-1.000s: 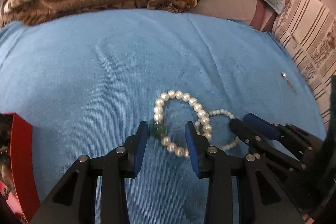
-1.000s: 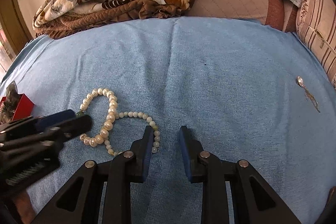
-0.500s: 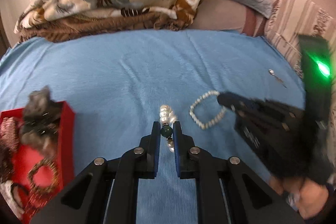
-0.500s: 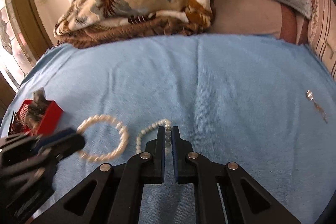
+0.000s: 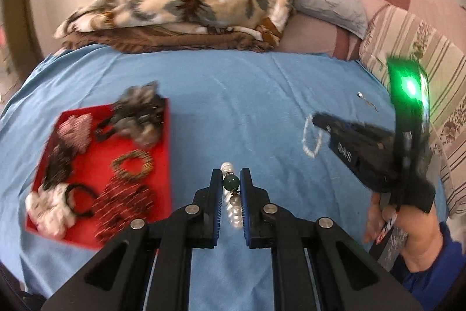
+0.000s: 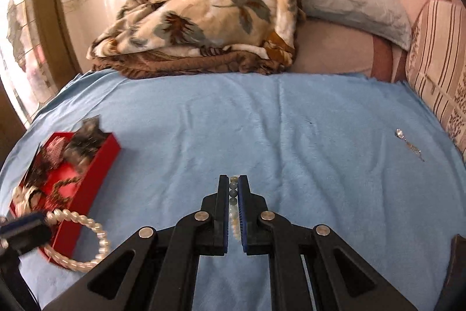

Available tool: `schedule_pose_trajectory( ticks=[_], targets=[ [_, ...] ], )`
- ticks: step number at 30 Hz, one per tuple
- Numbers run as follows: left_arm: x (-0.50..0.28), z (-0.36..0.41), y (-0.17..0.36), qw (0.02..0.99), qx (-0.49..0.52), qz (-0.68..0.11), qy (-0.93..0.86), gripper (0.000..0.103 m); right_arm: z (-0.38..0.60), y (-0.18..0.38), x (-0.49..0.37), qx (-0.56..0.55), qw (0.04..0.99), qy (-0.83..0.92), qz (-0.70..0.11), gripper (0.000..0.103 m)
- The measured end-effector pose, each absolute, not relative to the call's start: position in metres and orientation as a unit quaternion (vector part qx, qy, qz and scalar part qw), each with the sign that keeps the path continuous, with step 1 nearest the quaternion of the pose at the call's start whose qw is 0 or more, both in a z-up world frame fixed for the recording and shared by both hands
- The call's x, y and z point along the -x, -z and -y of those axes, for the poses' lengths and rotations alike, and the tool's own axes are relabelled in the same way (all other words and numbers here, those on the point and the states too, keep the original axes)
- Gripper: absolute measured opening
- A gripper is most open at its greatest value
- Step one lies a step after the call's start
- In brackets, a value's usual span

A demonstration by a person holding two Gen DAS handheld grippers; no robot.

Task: Organize jewelry
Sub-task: 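Lift both pearl bracelets and carry them toward the red tray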

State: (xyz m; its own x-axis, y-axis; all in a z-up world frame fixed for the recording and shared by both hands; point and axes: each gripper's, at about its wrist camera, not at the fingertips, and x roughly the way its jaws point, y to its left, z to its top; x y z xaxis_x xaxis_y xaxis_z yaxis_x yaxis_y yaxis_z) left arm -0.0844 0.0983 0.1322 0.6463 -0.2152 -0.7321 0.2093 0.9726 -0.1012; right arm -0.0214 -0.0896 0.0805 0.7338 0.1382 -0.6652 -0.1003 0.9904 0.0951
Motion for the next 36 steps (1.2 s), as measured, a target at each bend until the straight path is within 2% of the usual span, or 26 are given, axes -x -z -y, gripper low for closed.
schedule_pose_trajectory(
  ticks=[16, 25, 36],
  targets=[
    [0.136, -0.179, -0.148, 0.929, 0.051, -0.361, 0.063, 0.011, 0.051, -0.042, 0.133, -0.032, 0.906, -0.066, -0.417, 0.007],
    [0.157, -0.185, -0.147, 0.934, 0.034, -0.352, 0.049, 0.011, 0.043, -0.041, 0.142, -0.026, 0.908, -0.072, -0.412, 0.007],
    [0.164, -0.154, -0.137, 0.931, 0.006, -0.362, 0.052, 0.011, 0.052, -0.052, 0.148, -0.020, 0.919, -0.060, -0.390, 0.007]
  ],
)
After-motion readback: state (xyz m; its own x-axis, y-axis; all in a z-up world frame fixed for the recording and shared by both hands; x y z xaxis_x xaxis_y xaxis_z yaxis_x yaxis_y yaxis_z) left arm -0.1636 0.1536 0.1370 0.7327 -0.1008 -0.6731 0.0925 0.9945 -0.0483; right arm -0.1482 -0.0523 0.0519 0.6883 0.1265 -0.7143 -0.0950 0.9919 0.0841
